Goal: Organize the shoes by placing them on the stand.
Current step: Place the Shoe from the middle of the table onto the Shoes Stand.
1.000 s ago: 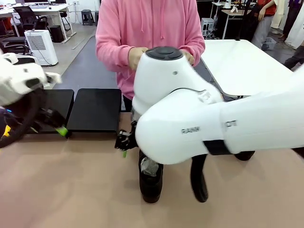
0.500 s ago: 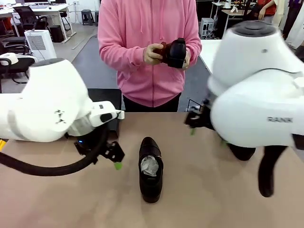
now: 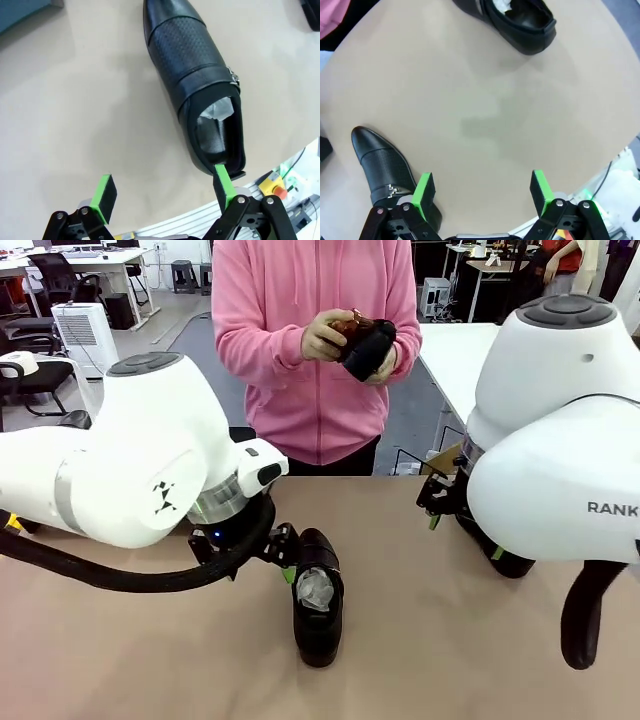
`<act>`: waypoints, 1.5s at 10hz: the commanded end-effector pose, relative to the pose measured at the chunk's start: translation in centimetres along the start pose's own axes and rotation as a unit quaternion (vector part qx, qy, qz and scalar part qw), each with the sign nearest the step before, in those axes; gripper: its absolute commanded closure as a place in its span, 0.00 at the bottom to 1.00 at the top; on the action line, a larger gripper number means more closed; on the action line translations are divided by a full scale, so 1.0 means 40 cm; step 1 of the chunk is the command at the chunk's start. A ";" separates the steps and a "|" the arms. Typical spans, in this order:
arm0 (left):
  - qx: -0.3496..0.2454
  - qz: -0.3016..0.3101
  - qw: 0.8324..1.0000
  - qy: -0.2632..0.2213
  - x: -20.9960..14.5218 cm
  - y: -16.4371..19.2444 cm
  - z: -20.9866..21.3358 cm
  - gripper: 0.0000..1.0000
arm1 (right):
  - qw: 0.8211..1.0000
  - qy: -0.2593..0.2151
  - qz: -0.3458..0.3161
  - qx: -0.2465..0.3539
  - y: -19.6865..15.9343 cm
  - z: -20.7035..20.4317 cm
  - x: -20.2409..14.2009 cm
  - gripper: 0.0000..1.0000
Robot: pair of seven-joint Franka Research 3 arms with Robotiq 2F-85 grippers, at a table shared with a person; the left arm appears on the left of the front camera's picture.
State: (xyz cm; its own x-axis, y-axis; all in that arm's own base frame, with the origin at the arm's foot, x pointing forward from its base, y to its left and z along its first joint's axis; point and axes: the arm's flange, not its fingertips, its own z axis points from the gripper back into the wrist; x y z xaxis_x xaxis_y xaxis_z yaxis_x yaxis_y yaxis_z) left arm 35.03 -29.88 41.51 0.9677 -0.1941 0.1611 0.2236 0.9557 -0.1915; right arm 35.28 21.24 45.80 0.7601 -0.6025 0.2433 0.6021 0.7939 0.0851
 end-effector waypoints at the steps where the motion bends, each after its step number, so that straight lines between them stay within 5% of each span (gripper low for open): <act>1: 0.035 0.040 0.999 0.013 0.000 -0.030 -0.035 0.00 | 1.000 0.007 0.012 0.010 0.012 -0.002 0.010 0.00; 11: 0.053 0.080 0.995 0.029 0.049 -0.080 -0.167 0.00 | 1.000 0.007 0.012 0.010 0.012 -0.002 0.010 0.00; 15: 0.056 0.062 0.996 0.039 0.053 -0.088 -0.186 0.65 | 1.000 0.007 0.012 0.010 0.012 -0.002 0.010 0.00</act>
State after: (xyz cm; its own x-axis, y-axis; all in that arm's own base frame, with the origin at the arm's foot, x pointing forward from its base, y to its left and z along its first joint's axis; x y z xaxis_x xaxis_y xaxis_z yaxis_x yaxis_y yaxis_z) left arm 36.66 -35.00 35.28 0.9951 -0.0786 0.0607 0.0853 0.9894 -0.1171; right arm 35.48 21.41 45.75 0.7635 -0.5998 0.2395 0.5991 0.7962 0.0840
